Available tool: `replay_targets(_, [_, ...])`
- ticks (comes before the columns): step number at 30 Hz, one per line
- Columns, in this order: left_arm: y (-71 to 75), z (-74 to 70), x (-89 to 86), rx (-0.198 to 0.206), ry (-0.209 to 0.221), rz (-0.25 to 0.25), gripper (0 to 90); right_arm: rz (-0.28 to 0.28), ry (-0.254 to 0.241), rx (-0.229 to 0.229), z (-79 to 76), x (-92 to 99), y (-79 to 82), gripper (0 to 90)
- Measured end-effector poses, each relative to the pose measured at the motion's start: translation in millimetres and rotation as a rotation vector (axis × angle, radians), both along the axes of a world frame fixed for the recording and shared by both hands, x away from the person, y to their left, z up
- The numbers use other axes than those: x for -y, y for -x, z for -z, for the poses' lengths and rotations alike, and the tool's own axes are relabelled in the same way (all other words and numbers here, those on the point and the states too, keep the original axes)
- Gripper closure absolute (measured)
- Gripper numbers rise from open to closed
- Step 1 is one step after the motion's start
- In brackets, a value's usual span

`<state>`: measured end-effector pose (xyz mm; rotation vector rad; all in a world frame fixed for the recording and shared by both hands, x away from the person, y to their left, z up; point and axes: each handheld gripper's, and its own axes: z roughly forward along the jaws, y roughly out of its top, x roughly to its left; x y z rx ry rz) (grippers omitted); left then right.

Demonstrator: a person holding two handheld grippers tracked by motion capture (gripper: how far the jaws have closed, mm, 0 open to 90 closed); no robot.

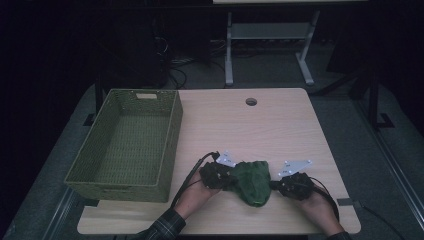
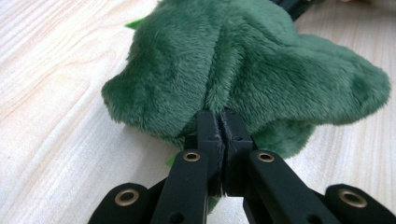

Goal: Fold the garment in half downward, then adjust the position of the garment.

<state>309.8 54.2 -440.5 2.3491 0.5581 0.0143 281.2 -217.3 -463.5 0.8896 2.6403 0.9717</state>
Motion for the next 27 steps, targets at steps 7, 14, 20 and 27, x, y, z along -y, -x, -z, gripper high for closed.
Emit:
replay_targets(7, [-1.2,-3.3,-2.4,0.013,0.014,0.002,85.5,0.017,-0.069,0.005,-4.4,7.3,-0.2,75.4])
replay_targets(14, [-1.7,-14.1,-6.6,0.026,0.059,-0.005,76.6,0.084,-0.125,0.029,-9.1,21.5,2.5,44.9])
replay_targets(20, [-3.0,-27.0,-9.0,0.051,0.074,-0.005,61.3,0.16,-0.131,0.062,-5.1,39.8,4.6,26.9])
replay_targets(27, [-5.2,-38.5,-7.4,0.076,0.099,-0.008,50.9,0.198,-0.134,0.057,0.9,50.6,1.6,21.9])
